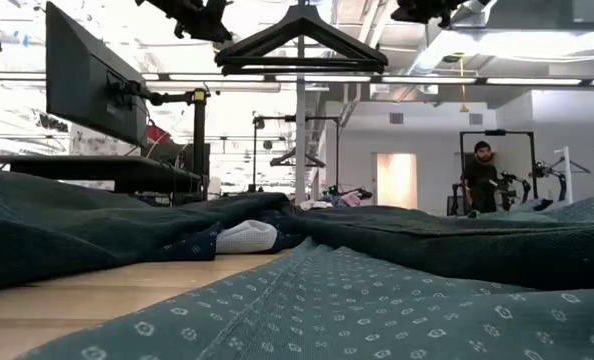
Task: Hang clothes
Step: Remove the gray hanger from the rack
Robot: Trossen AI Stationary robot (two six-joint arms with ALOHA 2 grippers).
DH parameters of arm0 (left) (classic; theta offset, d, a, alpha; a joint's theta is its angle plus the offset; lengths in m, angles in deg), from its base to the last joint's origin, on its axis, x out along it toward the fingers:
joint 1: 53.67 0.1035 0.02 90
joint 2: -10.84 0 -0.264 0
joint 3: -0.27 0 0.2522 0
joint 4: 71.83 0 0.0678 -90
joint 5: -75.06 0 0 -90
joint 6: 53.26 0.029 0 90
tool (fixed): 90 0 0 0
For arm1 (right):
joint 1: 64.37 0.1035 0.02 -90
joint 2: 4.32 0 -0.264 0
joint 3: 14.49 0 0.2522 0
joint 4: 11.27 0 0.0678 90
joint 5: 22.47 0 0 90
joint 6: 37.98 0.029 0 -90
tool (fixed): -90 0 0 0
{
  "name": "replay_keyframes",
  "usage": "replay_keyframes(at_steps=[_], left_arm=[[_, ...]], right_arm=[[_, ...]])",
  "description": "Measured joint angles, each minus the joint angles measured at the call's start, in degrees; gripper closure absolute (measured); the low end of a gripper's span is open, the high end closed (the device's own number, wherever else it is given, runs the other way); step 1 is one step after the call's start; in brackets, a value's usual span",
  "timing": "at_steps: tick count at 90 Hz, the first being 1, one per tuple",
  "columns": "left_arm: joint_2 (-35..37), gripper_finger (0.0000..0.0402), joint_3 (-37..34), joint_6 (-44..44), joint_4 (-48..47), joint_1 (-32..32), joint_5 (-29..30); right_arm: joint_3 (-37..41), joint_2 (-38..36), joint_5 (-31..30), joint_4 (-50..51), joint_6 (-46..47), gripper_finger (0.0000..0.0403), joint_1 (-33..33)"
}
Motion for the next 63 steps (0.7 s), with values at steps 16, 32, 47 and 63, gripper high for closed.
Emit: replay_keyframes(at_steps=[16,32,47,63], left_arm=[[-0.26,0.0245,0.87,6.88,-0.5,1.1,1.47],[-3.03,0.024,0.87,10.38,0.43,0.11,3.09],[-5.59,0.024,0.86,12.08,5.07,-1.46,7.41],[-8.47,0.024,0.86,15.14,8.17,-2.6,11.16]], right_arm=[[-0.14,-0.15,0.02,3.92,-1.4,0.0363,-1.19],[-0.14,-0.22,0.02,4.26,-1.47,0.0363,-2.04],[-0.14,-0.24,0.01,4.86,-1.55,0.0363,-2.68],[-0.14,-0.24,0.02,5.9,-1.57,0.0363,-2.7]])
